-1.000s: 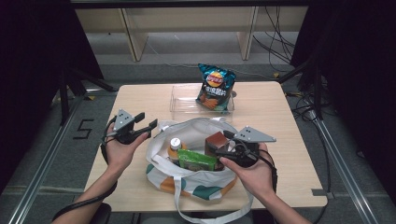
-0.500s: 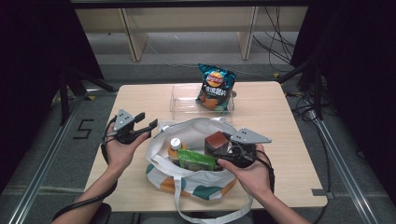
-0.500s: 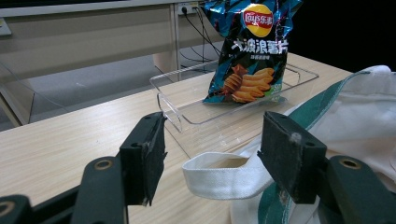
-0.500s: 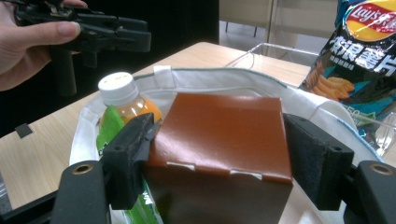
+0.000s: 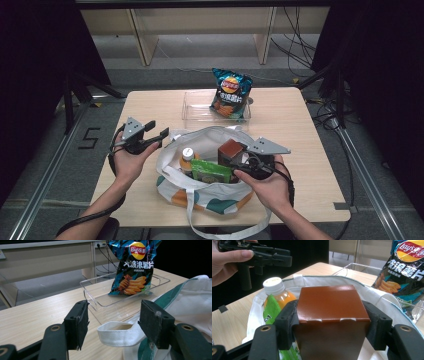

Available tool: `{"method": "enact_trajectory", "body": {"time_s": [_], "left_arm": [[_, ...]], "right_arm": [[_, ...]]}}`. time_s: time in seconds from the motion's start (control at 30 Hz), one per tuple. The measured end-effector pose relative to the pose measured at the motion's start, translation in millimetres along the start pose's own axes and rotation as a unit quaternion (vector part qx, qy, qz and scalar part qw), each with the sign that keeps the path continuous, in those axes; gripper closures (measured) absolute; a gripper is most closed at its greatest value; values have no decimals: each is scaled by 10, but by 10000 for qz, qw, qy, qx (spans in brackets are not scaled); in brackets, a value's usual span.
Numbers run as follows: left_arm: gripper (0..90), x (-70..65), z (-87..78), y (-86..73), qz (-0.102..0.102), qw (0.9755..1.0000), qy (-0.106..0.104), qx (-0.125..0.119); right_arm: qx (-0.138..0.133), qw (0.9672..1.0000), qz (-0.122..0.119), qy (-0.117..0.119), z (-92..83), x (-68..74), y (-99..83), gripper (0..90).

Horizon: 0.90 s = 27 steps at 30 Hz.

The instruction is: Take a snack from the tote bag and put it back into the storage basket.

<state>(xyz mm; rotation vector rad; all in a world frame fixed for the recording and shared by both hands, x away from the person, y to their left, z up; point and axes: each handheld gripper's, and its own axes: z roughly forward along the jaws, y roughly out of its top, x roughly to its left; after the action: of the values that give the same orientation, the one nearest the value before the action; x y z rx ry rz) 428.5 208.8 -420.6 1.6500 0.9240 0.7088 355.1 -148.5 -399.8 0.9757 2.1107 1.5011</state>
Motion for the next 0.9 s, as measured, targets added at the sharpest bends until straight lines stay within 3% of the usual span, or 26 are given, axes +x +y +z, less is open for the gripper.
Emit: {"method": "enact_trajectory", "body": {"time_s": [0.03,0.13,0.17,0.33,0.4,0.5,0.73,0.83,0.9], "left_arm": [[396,0,-1,0,0,10000,2,2],[395,3,0,-1,-1,10000,4,-1],[395,2,0,-2,-11,10000,7,0],[395,-2,-1,1,-3,10000,2,-9],[396,-2,-2,3,-1,10000,4,-15],[396,0,-1,1,-6,10000,6,-10],[396,4,-3,2,-21,10000,15,-23],[396,7,-5,6,-11,10000,15,-24],[396,5,-6,8,-15,10000,18,-26]], "right_arm": [[-82,9998,-111,-133,1,-13,-1,383],[-108,9999,-64,-56,4,-26,-4,387],[18,10000,22,-68,-14,-17,1,389],[-107,9999,36,-33,-2,-22,-15,392],[-173,9995,-218,-140,-10,-39,-10,395],[-145,9996,-233,-89,-15,-36,-10,396],[-184,9997,-143,-74,-25,-34,3,399],[-182,9998,11,-22,-49,-15,28,399],[-236,9996,-138,-77,-73,-31,64,399]]}}
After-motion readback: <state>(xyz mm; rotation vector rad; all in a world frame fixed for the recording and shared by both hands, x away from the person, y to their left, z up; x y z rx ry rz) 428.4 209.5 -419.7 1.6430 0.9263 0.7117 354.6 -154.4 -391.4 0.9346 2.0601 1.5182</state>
